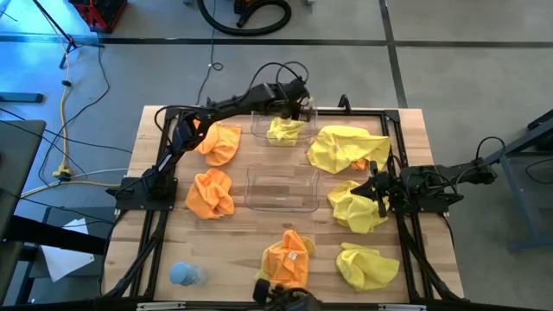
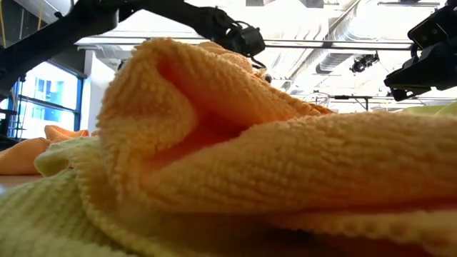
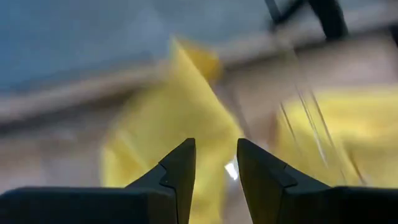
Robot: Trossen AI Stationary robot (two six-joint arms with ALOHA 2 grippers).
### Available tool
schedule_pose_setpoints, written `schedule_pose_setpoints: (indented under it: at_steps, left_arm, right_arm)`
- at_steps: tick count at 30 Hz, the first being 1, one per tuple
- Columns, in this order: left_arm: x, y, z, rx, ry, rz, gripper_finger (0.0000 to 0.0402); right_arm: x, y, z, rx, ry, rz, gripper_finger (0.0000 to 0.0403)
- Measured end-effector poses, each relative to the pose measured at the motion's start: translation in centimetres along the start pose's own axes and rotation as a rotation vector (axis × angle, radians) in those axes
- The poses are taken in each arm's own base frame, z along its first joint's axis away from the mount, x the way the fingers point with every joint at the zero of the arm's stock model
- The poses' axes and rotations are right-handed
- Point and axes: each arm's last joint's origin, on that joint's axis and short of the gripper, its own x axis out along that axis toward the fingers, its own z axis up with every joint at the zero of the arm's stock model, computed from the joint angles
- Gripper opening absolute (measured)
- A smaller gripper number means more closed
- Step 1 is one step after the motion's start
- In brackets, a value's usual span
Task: Sort microfiber towel by color & place in baskets
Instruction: Put the yellow microfiber towel into the top transparent bin
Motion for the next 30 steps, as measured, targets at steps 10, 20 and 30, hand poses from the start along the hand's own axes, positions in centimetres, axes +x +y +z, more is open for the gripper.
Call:
schedule_pose_setpoints:
  at_steps: [10, 20, 30]
  left_arm:
    - [3.5, 1.5, -0.2, -0.05, 0.069, 0.003, 0.0105]
    - [5.9, 1.3, -1.6, -0.054, 0.199, -0.055, 0.0105]
    - [6.3, 1.3, -2.6, -0.034, 0.328, -0.103, 0.0105]
  right_arm:
    - [0.0, 0.0, 0.0, 0.0, 0.001, 0.0, 0.0]
    - [0.0, 0.0, 0.0, 0.0, 0.001, 0.0, 0.0]
    - [0.0, 0.0, 0.0, 0.0, 0.0, 0.0, 0.0]
